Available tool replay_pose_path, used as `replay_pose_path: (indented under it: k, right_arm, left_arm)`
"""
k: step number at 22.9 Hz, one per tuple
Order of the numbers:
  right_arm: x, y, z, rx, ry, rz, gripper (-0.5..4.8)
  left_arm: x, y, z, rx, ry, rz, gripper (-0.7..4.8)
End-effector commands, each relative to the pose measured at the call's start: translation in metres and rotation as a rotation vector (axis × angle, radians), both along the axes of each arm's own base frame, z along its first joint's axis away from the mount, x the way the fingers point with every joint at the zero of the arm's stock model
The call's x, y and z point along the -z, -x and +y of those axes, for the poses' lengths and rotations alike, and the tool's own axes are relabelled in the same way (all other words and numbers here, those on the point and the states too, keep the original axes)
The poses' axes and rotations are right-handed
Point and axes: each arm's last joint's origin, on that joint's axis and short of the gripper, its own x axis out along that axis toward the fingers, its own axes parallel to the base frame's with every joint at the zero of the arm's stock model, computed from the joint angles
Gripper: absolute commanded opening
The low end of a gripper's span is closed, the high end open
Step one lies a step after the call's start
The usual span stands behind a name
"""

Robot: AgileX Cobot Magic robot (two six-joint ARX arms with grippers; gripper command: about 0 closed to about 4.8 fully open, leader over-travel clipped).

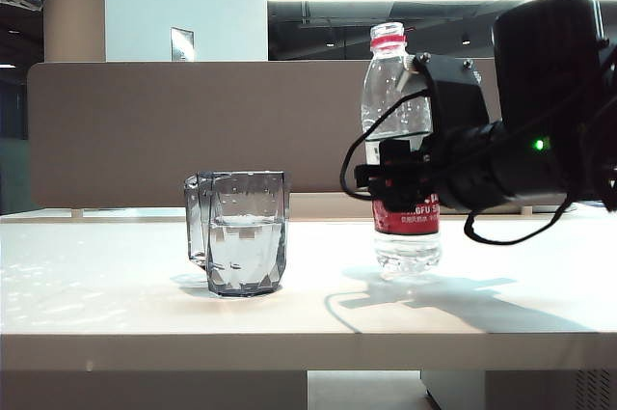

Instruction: Pick up the mineral water bottle on the table and pour water into the mug until it's half full.

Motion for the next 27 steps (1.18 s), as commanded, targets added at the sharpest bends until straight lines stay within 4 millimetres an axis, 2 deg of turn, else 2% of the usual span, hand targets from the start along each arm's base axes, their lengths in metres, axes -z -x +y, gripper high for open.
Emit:
replay_pose_path:
  k: [1,9,15,18,19,22,27]
  right_arm:
    - [0.0016,-0.0007,0.0013,-0.007,-0.027,-0.022,2.02]
    - [0.0014,-0.0007,0.0018,-0.016,-0.096,-0.002,2.03]
    - [0.0019,-0.0003,0.0024,-0.037,-0.095,0.004,2.26]
    - [0.0023,0.0001,0.0031,-0.061,-0.094,0.009,2.79]
    - [0.0022,0.0001,0.0031,-0.061,-0.095,0.008,2.81]
    - [0.0026,0.0007,0.0028,-0.06,-0.094,0.009,4.35]
    - [0.0031,0.0018,0.0022,-0.06,-0.095,0.009,4.43]
  left_arm:
    - [-0.0024,-0.0001,0.0,-0.001,0.008,-0.016,-0.05]
    - [-0.0024,-0.0001,0.0,-0.001,0.008,-0.016,-0.05]
    - [-0.0025,0.0,0.0,-0.001,0.008,-0.016,-0.05]
    - [-0.0025,-0.0001,0.0,-0.001,0.008,-0.016,-0.05]
    - [-0.0025,-0.0001,0.0,-0.001,0.008,-0.016,-0.05]
    - [-0.0025,-0.0001,0.0,-0.001,0.008,-0.016,-0.05]
    - [-0.0024,-0.0001,0.0,-0.001,0.008,-0.016,-0.05]
